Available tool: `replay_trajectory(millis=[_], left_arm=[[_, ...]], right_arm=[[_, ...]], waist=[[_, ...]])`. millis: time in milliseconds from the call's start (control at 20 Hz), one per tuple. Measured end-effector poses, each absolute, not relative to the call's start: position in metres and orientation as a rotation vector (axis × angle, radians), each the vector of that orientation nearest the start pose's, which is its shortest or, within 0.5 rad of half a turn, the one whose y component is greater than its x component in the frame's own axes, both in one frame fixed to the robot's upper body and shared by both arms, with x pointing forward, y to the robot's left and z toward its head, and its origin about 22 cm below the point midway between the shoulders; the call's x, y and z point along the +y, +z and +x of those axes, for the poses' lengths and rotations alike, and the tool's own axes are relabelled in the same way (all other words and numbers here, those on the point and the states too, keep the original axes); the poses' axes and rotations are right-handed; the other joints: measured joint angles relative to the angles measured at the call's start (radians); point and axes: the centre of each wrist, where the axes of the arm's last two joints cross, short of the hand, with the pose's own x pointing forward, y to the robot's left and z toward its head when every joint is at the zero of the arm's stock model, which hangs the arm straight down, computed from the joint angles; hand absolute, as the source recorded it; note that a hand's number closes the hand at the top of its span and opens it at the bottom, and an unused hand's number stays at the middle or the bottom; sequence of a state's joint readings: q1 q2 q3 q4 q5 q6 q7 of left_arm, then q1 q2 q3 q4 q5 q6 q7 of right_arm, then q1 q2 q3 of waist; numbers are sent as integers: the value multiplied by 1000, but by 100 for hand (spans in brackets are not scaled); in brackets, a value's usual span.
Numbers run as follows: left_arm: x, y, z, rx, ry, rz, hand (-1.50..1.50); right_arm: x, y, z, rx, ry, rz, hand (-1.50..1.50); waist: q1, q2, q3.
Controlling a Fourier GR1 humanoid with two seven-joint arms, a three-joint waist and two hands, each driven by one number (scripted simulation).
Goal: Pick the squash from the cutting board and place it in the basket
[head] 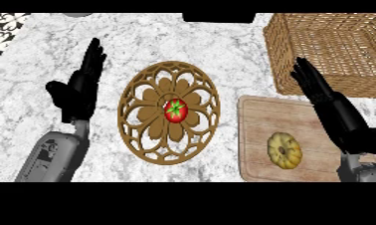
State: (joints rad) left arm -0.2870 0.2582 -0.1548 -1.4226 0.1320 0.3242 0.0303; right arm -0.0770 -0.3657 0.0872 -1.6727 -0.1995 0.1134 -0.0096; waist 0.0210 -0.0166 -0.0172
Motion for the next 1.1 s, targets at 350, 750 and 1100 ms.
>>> replay_trajectory(millis=[350,750,1100], left_arm=[[257,42,304,-1543,-93,208,0],[286,34,300,-1415,-99,188,0],[306,31,295,-1374,-81,188,0]], right_arm=[[-243,137,300,-1762,848,149,150],[-156,115,252,-1704,1600,168,-150],[-80,100,201,-1606,1756,-47,-150]], waist=[[50,20,10],[27,17,16],[-10,11,15]])
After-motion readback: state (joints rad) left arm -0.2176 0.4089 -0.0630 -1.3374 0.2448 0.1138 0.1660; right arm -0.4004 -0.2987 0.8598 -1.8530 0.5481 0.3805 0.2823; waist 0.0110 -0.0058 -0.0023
